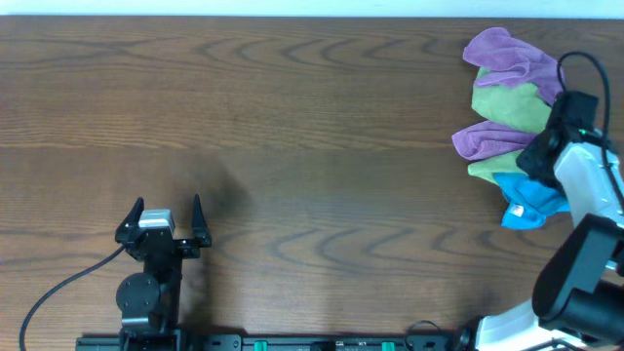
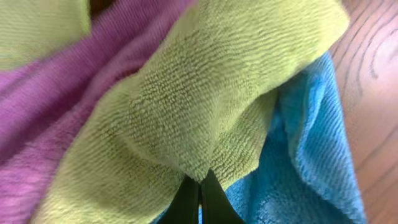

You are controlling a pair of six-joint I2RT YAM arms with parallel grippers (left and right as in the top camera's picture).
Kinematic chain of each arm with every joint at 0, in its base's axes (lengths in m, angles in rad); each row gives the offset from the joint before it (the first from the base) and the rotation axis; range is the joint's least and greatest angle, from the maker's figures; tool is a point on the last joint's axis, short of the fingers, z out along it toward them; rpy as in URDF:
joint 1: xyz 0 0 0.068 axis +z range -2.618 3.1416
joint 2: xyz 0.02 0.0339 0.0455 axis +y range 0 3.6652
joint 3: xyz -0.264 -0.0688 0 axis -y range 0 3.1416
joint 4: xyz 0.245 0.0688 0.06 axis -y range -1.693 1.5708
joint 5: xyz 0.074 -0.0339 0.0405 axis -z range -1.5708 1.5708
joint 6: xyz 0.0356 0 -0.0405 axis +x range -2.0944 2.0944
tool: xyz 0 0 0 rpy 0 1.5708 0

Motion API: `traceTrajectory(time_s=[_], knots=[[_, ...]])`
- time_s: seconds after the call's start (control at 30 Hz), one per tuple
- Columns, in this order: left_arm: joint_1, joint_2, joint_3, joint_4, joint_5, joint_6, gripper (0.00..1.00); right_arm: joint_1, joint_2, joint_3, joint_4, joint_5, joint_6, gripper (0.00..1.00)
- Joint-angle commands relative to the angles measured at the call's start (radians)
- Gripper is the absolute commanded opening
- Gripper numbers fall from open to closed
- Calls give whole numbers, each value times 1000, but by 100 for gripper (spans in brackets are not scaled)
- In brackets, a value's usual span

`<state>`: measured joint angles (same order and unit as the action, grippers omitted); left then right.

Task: Fold the cloth
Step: 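Reach the right gripper into the cloth pile and grasp the green cloth, then lift the green cloth with the right gripper and drop it mid-table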

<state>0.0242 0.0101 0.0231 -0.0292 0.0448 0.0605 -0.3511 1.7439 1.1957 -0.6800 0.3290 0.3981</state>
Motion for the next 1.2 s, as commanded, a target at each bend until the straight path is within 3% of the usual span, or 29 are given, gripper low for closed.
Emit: traceTrajectory(time_s=[0.0,0.27,0.57,0.77,0.87,1.07,1.17], knots=[[3,-5,-18,-48,-29,14,95,2,1,104,-42,-16,-33,1],[3,-5,-18,-48,-29,14,95,116,1,475,-220,-151,-146,2],[3,-5,-18,-48,-29,14,95,392,1,841,-331,-189,-203,2],[3,-5,-18,-48,-29,14,95,575,1,887,-350,-266,-293,2],[3,-5,-18,-48,-29,14,95,621,9,886,-365,-163,-350,1],[3,-5,-18,-48,-29,14,95,589,16,885,-454,121,-184,2],[3,-5,-18,-48,-29,14,95,570,26,885,-496,75,-150,2]])
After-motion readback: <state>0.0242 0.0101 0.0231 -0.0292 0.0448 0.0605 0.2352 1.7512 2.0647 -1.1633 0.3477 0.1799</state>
